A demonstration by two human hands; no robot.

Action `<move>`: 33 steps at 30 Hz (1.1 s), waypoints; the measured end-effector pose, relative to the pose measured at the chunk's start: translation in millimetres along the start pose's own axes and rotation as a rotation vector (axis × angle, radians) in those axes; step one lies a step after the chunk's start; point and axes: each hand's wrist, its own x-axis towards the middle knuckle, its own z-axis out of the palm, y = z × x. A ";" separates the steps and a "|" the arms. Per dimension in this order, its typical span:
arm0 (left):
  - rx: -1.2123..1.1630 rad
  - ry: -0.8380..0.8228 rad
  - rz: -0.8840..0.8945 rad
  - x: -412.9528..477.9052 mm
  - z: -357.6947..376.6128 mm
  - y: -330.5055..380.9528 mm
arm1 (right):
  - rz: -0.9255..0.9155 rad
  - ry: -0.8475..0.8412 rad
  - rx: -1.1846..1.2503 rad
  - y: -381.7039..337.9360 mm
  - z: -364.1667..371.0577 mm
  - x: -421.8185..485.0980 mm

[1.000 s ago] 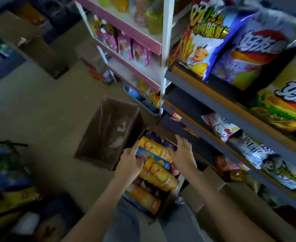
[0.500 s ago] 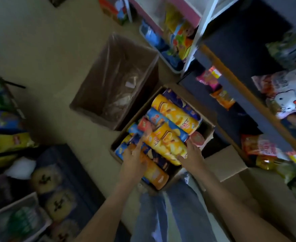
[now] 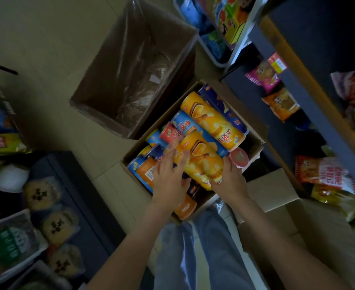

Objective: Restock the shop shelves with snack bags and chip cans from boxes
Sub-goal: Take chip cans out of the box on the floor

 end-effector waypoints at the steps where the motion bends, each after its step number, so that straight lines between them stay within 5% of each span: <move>1: 0.038 0.004 0.075 4.9 -4.8 3.2 | -0.018 -0.004 -0.032 0.1 -6.8 -1.9; 12: 0.422 -0.305 0.368 70.1 -71.3 26.5 | -0.423 0.074 -0.340 -26.7 -68.9 2.5; 18: 0.227 -0.473 0.179 88.9 -83.5 15.1 | -0.657 0.164 -0.312 -38.2 -76.6 26.2; 24: -0.166 -0.408 -0.143 87.2 -87.8 -12.8 | -0.432 0.196 -0.084 -47.1 -77.5 45.5; 28: -0.413 -0.363 -0.352 86.0 -88.2 -20.3 | 0.026 0.281 0.110 -39.5 -64.8 62.4; 30: -0.631 -0.308 -0.469 85.8 -89.3 -24.5 | 0.208 0.208 0.110 -28.3 -61.8 72.5; 33: -0.832 -0.312 -0.584 85.3 -90.8 -29.4 | 0.248 0.103 0.063 -11.2 -57.4 84.0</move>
